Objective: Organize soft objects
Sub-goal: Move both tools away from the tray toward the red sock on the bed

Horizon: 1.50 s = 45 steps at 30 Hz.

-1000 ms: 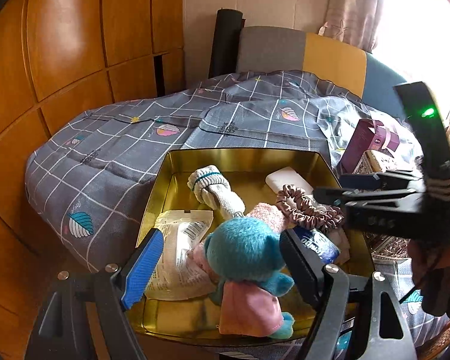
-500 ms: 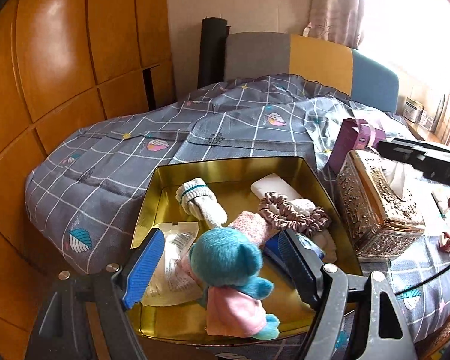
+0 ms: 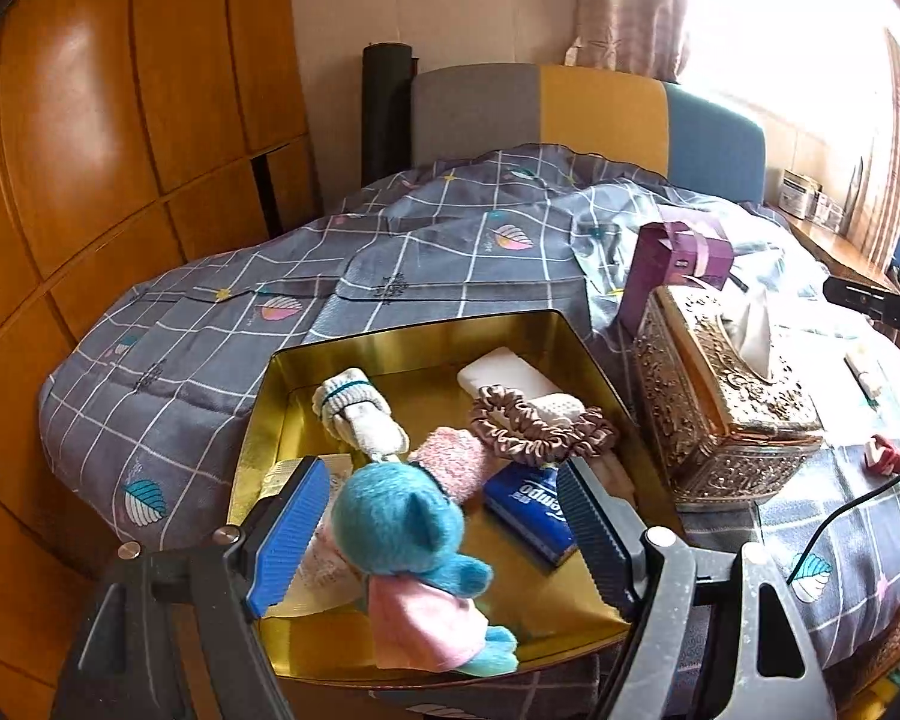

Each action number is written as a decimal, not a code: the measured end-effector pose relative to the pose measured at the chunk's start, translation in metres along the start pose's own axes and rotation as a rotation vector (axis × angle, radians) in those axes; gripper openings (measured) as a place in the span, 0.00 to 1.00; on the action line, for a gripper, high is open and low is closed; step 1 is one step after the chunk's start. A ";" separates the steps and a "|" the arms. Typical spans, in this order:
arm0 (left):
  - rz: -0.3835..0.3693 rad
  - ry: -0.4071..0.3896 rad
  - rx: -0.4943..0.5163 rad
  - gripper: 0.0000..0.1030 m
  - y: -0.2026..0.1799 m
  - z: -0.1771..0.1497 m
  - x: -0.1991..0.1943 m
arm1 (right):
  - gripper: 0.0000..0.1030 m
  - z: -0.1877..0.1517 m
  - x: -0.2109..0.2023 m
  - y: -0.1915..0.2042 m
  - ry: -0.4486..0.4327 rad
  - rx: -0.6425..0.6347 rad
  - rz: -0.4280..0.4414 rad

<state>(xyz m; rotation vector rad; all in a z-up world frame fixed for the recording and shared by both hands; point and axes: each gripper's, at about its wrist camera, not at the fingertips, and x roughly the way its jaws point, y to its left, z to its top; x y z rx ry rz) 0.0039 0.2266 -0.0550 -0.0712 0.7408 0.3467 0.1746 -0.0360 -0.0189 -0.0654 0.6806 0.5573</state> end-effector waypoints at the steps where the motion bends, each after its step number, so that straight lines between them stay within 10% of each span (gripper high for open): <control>1: -0.002 0.000 0.005 0.77 -0.002 0.000 0.000 | 0.63 -0.002 -0.001 -0.007 0.004 0.011 -0.013; 29: -0.123 -0.050 0.196 0.67 -0.079 0.028 -0.010 | 0.80 -0.069 -0.070 -0.252 -0.116 0.613 -0.534; 45: -0.456 -0.022 0.426 0.67 -0.237 0.068 0.002 | 0.81 -0.109 -0.108 -0.293 -0.332 0.972 -0.376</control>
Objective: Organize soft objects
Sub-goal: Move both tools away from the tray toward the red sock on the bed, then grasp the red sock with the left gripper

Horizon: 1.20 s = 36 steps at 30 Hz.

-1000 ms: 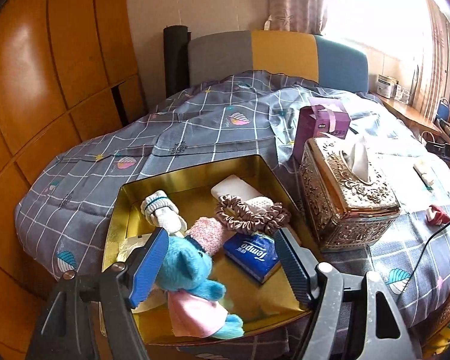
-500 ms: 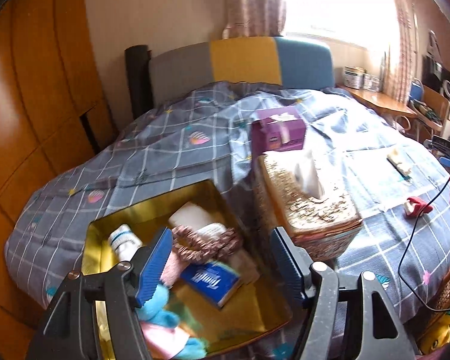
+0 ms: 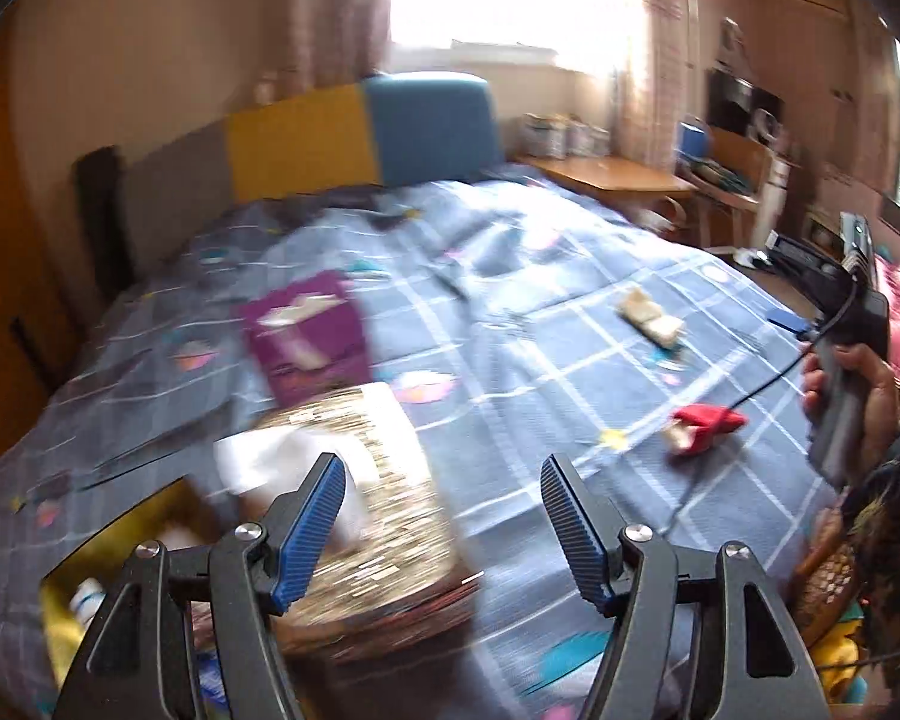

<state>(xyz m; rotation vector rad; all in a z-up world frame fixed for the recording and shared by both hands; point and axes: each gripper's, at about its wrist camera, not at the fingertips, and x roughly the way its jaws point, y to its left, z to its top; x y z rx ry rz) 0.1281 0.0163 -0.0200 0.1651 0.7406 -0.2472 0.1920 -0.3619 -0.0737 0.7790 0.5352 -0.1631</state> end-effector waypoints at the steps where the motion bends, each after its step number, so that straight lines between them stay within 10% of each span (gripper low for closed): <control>1: -0.027 0.007 0.016 0.66 -0.009 0.005 0.009 | 0.81 0.001 -0.001 -0.001 -0.004 0.014 0.004; 18: -0.436 0.256 0.369 0.61 -0.189 0.023 0.168 | 0.81 0.003 0.006 -0.024 0.055 0.154 0.119; 24: -0.442 0.258 0.450 0.61 -0.225 0.025 0.191 | 0.81 0.002 0.013 -0.030 0.092 0.185 0.128; 29: -0.435 0.274 0.409 0.24 -0.218 0.018 0.203 | 0.81 0.002 0.015 -0.035 0.096 0.208 0.107; 36: -0.368 0.197 0.127 0.20 -0.149 0.012 0.165 | 0.82 0.000 0.022 -0.037 0.131 0.209 0.074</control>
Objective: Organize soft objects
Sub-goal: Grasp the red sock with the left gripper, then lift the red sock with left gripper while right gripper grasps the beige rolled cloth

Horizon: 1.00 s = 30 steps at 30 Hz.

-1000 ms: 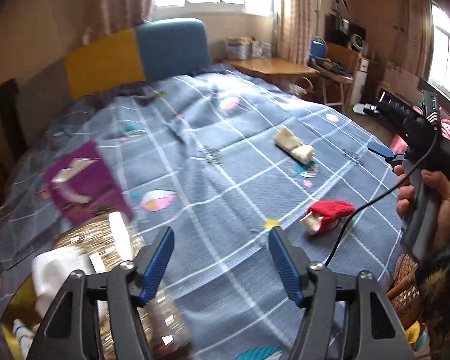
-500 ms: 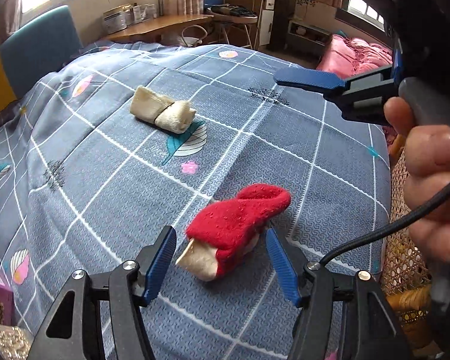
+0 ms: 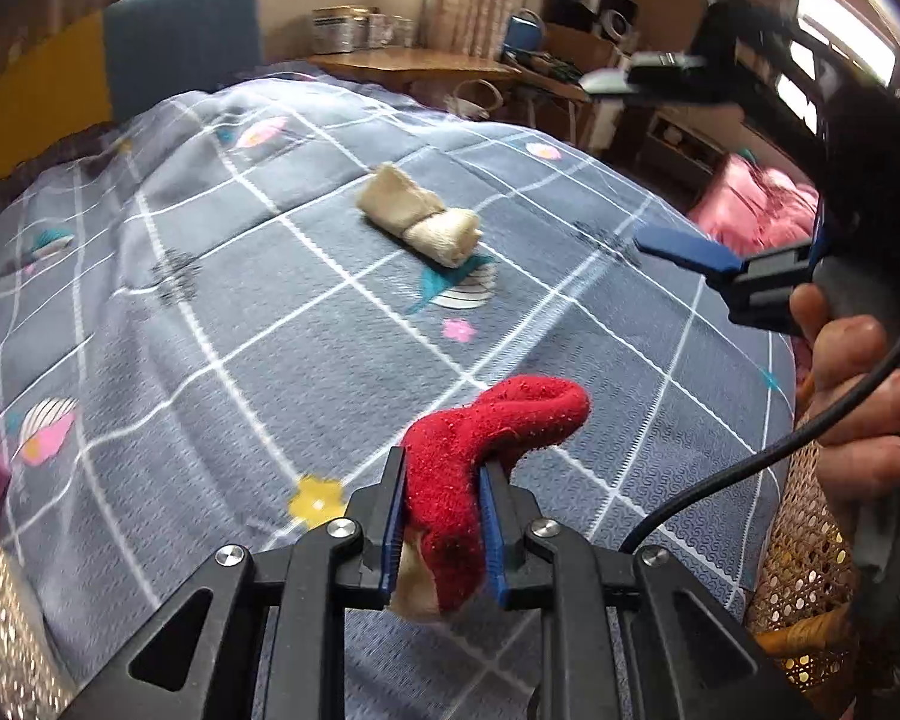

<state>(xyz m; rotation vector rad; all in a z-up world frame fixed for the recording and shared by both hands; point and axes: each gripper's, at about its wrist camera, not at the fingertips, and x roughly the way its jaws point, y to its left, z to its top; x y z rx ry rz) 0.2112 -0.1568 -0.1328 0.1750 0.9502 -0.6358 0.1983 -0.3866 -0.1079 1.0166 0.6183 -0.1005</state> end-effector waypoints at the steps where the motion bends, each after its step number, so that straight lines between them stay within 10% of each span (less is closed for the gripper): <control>1: 0.039 -0.015 -0.038 0.20 0.009 -0.007 -0.008 | 0.82 -0.001 0.003 0.001 0.017 -0.008 -0.009; 7: 0.207 0.035 -0.133 0.20 0.047 -0.052 -0.008 | 0.82 -0.019 0.035 0.014 0.174 -0.143 -0.160; 21: 0.182 -0.019 -0.133 0.22 0.051 -0.064 -0.004 | 0.77 0.000 0.181 0.064 0.287 -0.869 -0.599; 30: 0.191 -0.048 -0.151 0.24 0.051 -0.067 -0.004 | 0.43 0.004 0.203 0.064 0.352 -0.882 -0.560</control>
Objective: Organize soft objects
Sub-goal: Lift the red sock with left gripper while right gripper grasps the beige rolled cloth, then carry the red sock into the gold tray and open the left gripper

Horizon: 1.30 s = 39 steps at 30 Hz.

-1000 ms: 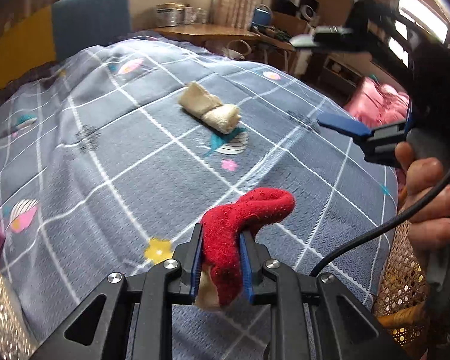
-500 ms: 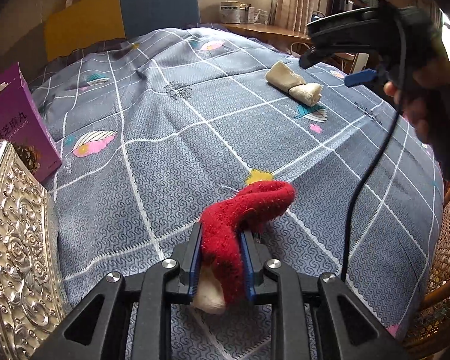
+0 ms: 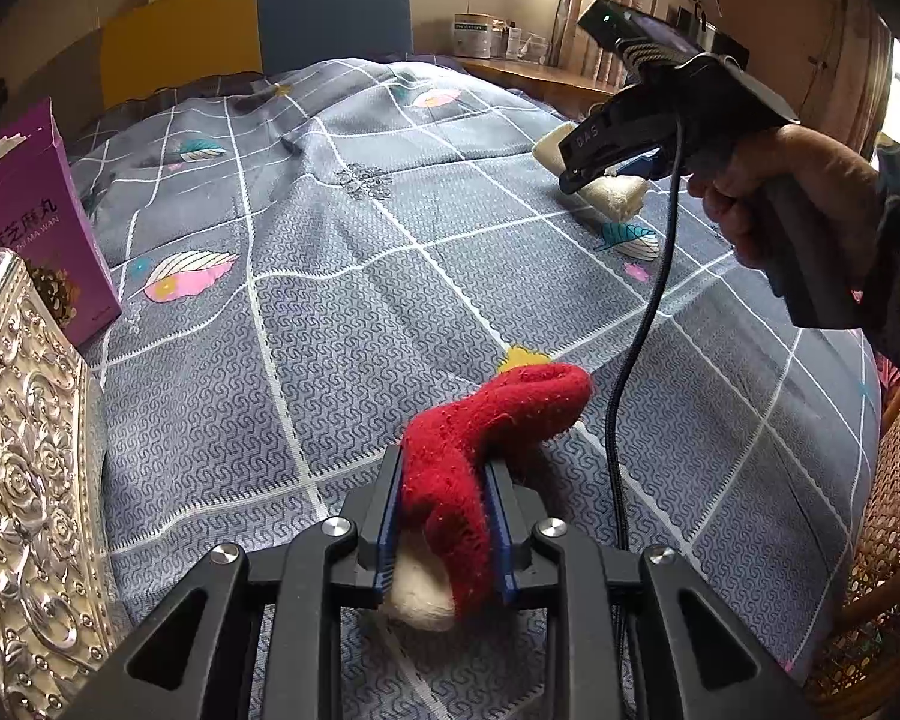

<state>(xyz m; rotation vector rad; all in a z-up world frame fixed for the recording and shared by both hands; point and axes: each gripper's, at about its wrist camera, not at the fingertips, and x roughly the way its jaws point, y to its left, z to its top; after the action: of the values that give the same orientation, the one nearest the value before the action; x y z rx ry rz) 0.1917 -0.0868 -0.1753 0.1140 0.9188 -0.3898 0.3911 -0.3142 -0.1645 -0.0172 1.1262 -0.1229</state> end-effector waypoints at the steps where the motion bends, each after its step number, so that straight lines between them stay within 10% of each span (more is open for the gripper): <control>1: 0.004 -0.003 0.005 0.24 -0.001 0.000 0.000 | 0.43 -0.002 -0.009 0.000 -0.015 0.009 0.029; 7: 0.004 -0.005 0.008 0.23 -0.002 -0.002 -0.002 | 0.43 -0.037 -0.042 0.029 0.017 -0.006 0.222; 19: -0.020 0.068 -0.089 0.18 0.011 0.021 -0.014 | 0.47 -0.077 -0.022 0.062 0.059 -0.123 0.142; 26: -0.016 -0.029 -0.076 0.18 0.014 0.096 -0.058 | 0.46 -0.085 -0.026 0.070 0.044 -0.142 0.125; 33: 0.132 -0.092 -0.173 0.18 0.102 0.203 -0.080 | 0.46 -0.098 -0.038 0.087 0.020 -0.191 0.100; 39: 0.314 -0.169 -0.364 0.18 0.230 0.189 -0.131 | 0.46 -0.103 -0.047 0.085 0.011 -0.207 0.118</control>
<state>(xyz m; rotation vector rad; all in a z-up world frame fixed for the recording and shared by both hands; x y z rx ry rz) 0.3493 0.1133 0.0270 -0.1075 0.7761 0.0615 0.2859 -0.2199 -0.1731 -0.1344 1.1441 0.0992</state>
